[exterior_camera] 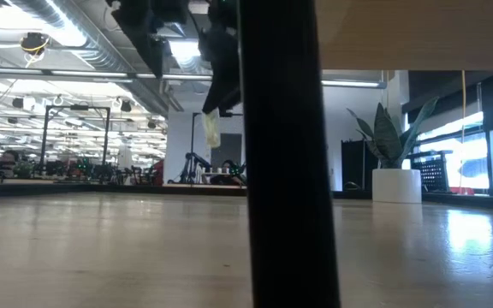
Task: Pick and place medicine bottles onto shelf by color
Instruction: Put the yellow pill bottle on the shelf aligned with the other yellow pill bottle
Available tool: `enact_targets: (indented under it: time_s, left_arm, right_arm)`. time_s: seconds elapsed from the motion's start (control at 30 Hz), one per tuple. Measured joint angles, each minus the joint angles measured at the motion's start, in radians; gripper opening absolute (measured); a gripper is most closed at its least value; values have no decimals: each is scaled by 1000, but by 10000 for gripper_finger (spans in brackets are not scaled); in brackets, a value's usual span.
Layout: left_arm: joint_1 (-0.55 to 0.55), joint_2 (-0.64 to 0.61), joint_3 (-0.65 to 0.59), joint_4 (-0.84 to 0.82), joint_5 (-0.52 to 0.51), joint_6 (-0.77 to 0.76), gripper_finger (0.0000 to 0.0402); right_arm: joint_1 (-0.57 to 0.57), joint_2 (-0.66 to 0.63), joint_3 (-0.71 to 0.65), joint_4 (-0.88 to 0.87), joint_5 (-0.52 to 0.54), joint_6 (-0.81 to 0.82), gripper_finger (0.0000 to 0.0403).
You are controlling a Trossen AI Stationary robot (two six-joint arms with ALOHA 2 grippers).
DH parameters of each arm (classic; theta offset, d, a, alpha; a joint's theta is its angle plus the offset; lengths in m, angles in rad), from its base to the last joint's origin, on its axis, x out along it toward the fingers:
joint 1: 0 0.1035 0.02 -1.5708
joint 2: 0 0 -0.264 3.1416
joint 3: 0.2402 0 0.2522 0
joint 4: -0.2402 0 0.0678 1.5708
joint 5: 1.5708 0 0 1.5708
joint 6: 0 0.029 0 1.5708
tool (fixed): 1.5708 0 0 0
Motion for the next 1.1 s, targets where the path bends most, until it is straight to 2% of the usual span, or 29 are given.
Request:
enact_targets:
  time_s: [0.37, 0.57, 0.7, 1.0, 1.1]
  left_arm:
    - [1, -196, 0, 1, -6, -29, 282]
    - [1, -264, 0, 2, -121, -54, 282]
    - [1, -275, 0, 8, -135, -54, 282]
    - [0, -272, 0, 37, -135, -53, 282]
    - [0, -272, 0, 66, -88, -24, 282]
  right_arm:
    - [51, 0, 212, -230, 47, 5, 125]
    - [49, 0, 342, -434, 86, 0, 125]
    - [50, 0, 422, -535, 94, -24, 125]
    - [50, -122, 406, -638, 110, 10, 124]
    - [54, -165, 406, -655, 110, 42, 124]
